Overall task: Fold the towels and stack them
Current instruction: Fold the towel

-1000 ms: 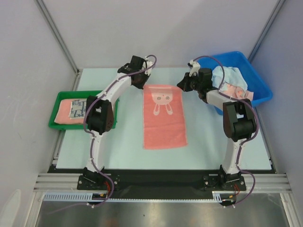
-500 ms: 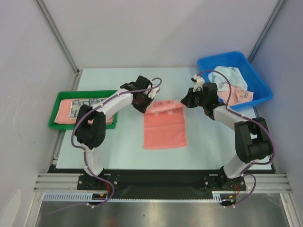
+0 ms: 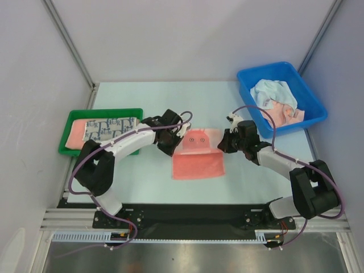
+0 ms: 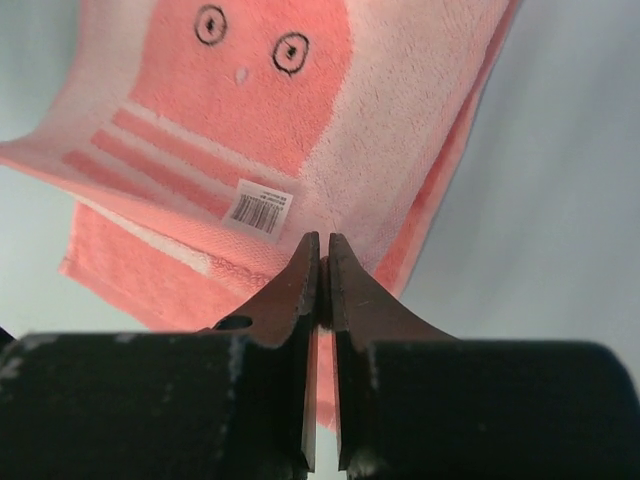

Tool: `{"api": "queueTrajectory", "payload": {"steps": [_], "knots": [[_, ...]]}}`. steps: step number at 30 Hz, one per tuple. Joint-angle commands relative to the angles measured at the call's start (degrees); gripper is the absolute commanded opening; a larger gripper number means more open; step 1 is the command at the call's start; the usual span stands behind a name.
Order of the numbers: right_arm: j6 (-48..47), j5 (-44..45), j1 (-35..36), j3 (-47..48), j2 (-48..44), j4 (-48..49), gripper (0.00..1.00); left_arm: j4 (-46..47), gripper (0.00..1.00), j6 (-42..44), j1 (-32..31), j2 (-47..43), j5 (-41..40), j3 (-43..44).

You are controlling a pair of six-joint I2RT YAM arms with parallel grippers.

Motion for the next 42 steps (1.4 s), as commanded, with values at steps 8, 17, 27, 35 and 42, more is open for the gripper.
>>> {"api": "queueTrajectory", "payload": {"steps": [8, 17, 27, 35, 42], "knots": [[5.9, 14.2, 3.7, -1.3, -5.3, -13.5, 0.28, 0.7, 0.28, -7.4, -1.3, -7.0, 7.5, -9.2], [16.4, 12.4, 3.4, 0.7, -10.3, -21.0, 0.35, 11.4, 0.59, -20.8, -0.7, -17.1, 6.6, -15.8], [29.4, 12.3, 7.3, 0.5, -3.8, -19.7, 0.26, 24.4, 0.52, -29.7, 4.1, -15.7, 10.2, -25.2], [32.9, 16.0, 9.7, -0.5, -1.3, -20.1, 0.28, 31.0, 0.54, -32.0, 5.2, -13.1, 11.2, -29.6], [32.9, 18.0, 10.9, -0.7, -0.5, -20.4, 0.34, 32.2, 0.53, -32.4, 5.3, -10.3, 9.7, -30.8]]}}
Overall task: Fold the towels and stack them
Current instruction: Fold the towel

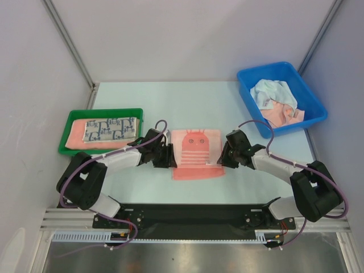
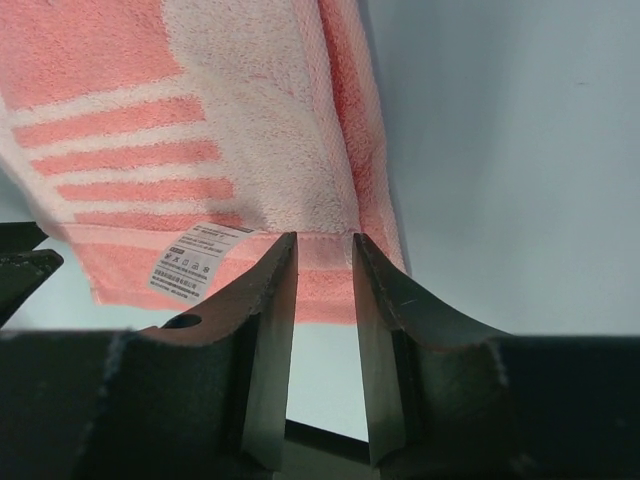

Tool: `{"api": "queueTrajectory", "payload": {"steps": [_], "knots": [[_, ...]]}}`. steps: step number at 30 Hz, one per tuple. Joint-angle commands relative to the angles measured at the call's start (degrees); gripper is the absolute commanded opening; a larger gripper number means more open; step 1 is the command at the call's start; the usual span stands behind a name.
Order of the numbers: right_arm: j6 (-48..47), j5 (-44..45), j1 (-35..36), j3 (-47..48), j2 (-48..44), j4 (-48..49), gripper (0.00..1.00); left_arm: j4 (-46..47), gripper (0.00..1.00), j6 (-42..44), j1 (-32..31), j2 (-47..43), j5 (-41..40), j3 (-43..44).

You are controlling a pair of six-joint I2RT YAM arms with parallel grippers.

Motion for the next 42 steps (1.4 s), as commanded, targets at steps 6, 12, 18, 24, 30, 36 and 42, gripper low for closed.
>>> {"api": "queueTrajectory", "payload": {"steps": [6, 12, 18, 24, 30, 36, 42], "knots": [[1.6, 4.2, 1.8, -0.1, 2.3, 0.0, 0.34, 2.7, 0.5, -1.1, 0.5, 1.4, -2.0, -0.9], [1.7, 6.2, 3.2, -0.1, 3.1, -0.3, 0.36, 1.5, 0.5, -0.9, 0.4, 0.4, -4.7, -1.3], [1.8, 8.0, 4.1, 0.1, 3.5, -0.2, 0.23, 2.0, 0.41, -0.8, 0.5, 1.0, -4.4, -1.6], [0.9, 9.7, 5.2, 1.7, 2.6, -1.8, 0.1, 1.8, 0.09, -0.8, 0.5, 1.0, -3.5, -0.4], [0.5, 11.0, 5.8, 3.5, 2.3, -3.1, 0.01, 0.3, 0.0, -0.1, 0.5, 1.0, -3.3, 1.6], [-0.5, 11.6, 6.3, 5.7, 1.6, -5.1, 0.0, -2.2, 0.0, -0.4, 0.5, -2.4, -4.3, 2.6], [-1.5, 12.8, 6.4, 7.0, 0.5, -7.1, 0.02, -4.0, 0.0, -0.6, 0.4, -5.9, -2.2, 3.9]]}}
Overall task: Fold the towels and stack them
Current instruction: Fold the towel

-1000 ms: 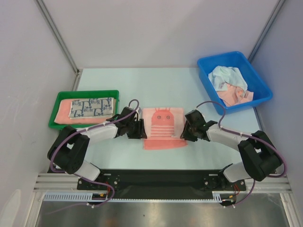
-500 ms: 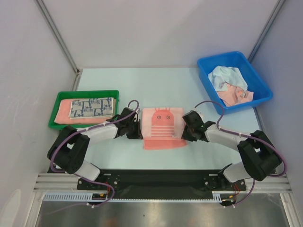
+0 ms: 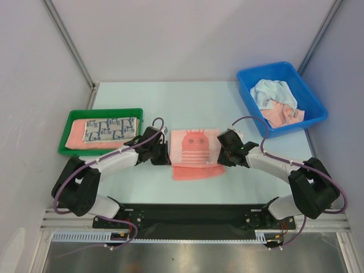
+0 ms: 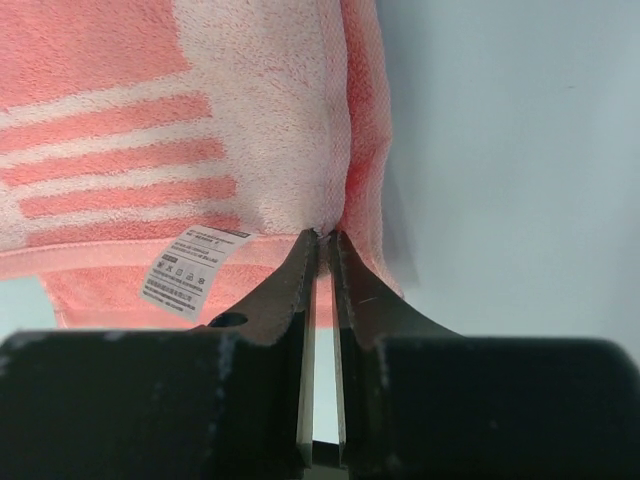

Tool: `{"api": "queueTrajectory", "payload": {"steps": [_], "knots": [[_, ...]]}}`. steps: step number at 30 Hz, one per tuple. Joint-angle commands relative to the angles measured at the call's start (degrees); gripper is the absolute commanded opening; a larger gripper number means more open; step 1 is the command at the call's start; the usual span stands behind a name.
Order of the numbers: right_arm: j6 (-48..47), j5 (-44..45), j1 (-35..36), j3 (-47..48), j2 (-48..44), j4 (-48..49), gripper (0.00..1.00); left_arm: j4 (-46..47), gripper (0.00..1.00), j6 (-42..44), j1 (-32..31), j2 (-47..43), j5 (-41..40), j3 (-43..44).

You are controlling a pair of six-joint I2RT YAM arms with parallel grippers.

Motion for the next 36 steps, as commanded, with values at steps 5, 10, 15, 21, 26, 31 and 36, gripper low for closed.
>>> {"api": "queueTrajectory", "payload": {"steps": [5, 10, 15, 21, 26, 31, 36], "knots": [[-1.1, 3.2, 0.2, 2.5, -1.6, -2.1, 0.17, -0.4, 0.0, -0.5, 0.1, -4.4, 1.8, 2.6], [-1.8, 1.7, 0.3, 1.9, -0.8, -0.6, 0.0, 0.7, 0.0, -0.5, -0.2, -4.1, 2.9, 2.2], [-3.9, 2.5, 0.3, 4.0, -1.4, -3.3, 0.0, -1.2, 0.0, -0.3, -0.5, -5.0, 3.2, 3.4], [-6.3, 1.6, 0.3, 5.8, -4.0, -7.3, 0.0, -3.6, 0.0, -1.1, -2.3, -7.5, 3.8, 4.5], [-6.6, 1.0, 0.3, 0.9, -5.8, -6.9, 0.0, -1.8, 0.0, -4.4, -6.5, -9.8, 2.9, -0.2], [-6.1, -0.4, 0.3, -2.3, -4.6, -4.5, 0.0, 2.9, 0.0, -7.3, -8.4, -8.8, 2.5, -6.5], [-6.4, 0.2, 0.3, -3.5, -4.2, -3.7, 0.01, 2.4, 0.0, -7.0, -9.0, -7.7, -0.4, -7.7]]}}
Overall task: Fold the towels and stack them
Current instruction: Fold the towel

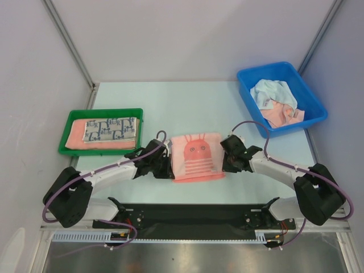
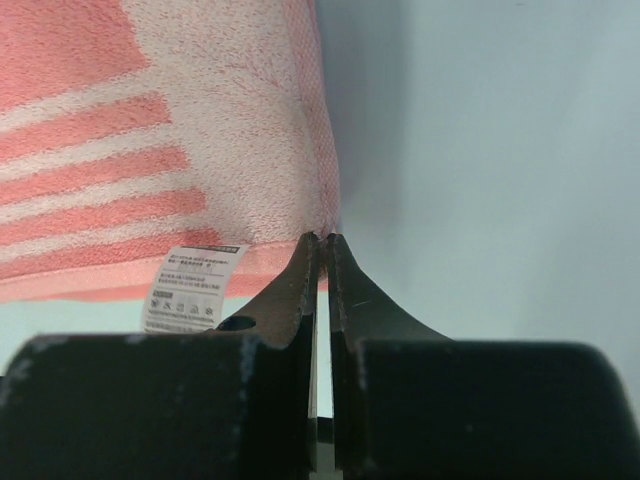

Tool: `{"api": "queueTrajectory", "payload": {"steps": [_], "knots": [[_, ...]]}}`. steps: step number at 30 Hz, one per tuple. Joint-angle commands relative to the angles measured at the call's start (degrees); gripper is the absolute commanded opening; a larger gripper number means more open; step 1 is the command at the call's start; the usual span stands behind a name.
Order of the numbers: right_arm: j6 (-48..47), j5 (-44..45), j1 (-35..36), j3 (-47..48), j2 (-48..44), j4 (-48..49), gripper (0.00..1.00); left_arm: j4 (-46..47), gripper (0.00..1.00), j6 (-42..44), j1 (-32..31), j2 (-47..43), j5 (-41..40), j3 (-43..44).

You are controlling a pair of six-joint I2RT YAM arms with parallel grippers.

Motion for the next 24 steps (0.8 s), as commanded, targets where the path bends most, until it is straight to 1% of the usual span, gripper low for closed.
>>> {"api": "queueTrajectory", "payload": {"steps": [1, 5, 9, 12, 16, 19, 24], "knots": [[-0.5, 0.7, 0.2, -0.1, 0.1, 1.6, 0.01, 2.2, 0.0, -1.2, -0.5, 0.4, -1.8, -0.2], [-1.0, -0.1, 0.2, 0.8, -0.6, 1.2, 0.0, 1.9, 0.0, -1.0, -0.5, 0.1, -2.4, 0.4], [-1.5, -0.7, 0.2, 2.6, -2.8, -1.6, 0.0, -2.5, 0.0, 0.0, -0.5, -1.2, -3.6, 3.1], [-0.8, -2.4, 0.3, 1.2, -6.1, -2.2, 0.0, -4.7, 0.0, -0.1, -0.9, -4.4, -4.0, 3.9], [0.3, -4.6, 0.3, -4.7, -9.2, 1.3, 0.0, -2.8, 0.0, -1.2, -1.4, -5.5, -3.2, -0.1], [0.2, -4.6, 0.2, -7.3, -7.7, 3.2, 0.0, 1.0, 0.0, -2.0, -1.6, -3.8, -0.9, -2.5], [0.2, -5.6, 0.3, -9.0, -5.4, 6.6, 0.0, 1.7, 0.0, -1.7, -2.7, -2.0, -1.9, -2.9]]}}
